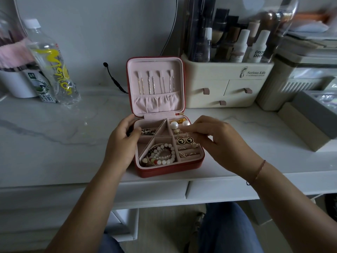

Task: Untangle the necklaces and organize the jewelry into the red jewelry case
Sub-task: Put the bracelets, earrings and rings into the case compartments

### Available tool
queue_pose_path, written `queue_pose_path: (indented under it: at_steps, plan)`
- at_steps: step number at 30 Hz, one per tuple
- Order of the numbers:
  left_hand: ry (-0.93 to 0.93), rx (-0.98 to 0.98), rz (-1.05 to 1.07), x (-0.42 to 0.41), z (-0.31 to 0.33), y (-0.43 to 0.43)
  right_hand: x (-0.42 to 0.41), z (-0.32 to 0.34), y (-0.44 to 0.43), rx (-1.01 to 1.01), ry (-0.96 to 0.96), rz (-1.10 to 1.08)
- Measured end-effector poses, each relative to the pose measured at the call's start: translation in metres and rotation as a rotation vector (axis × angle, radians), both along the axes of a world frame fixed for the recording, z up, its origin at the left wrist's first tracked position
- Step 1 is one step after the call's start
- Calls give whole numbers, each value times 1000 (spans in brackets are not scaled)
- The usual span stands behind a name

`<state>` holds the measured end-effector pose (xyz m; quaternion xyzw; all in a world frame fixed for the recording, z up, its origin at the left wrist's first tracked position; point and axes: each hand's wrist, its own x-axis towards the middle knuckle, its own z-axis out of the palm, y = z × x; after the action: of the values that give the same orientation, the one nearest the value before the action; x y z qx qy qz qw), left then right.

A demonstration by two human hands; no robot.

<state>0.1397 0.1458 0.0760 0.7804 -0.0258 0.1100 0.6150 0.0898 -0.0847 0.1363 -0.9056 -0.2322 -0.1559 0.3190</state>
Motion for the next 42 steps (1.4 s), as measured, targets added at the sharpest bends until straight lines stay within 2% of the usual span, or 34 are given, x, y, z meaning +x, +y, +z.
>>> queue_pose_path:
  at_steps: [8,25,42]
  plan:
    - [-6,-11,-4,1,-1,0,-2,-3,-1,92,-7,-173]
    - [5,15,4,0,1,0,-10,-15,11,-329,-317,-193]
    - [10,30,-9,-1,3,1,-12,-10,12,-413,-244,-132]
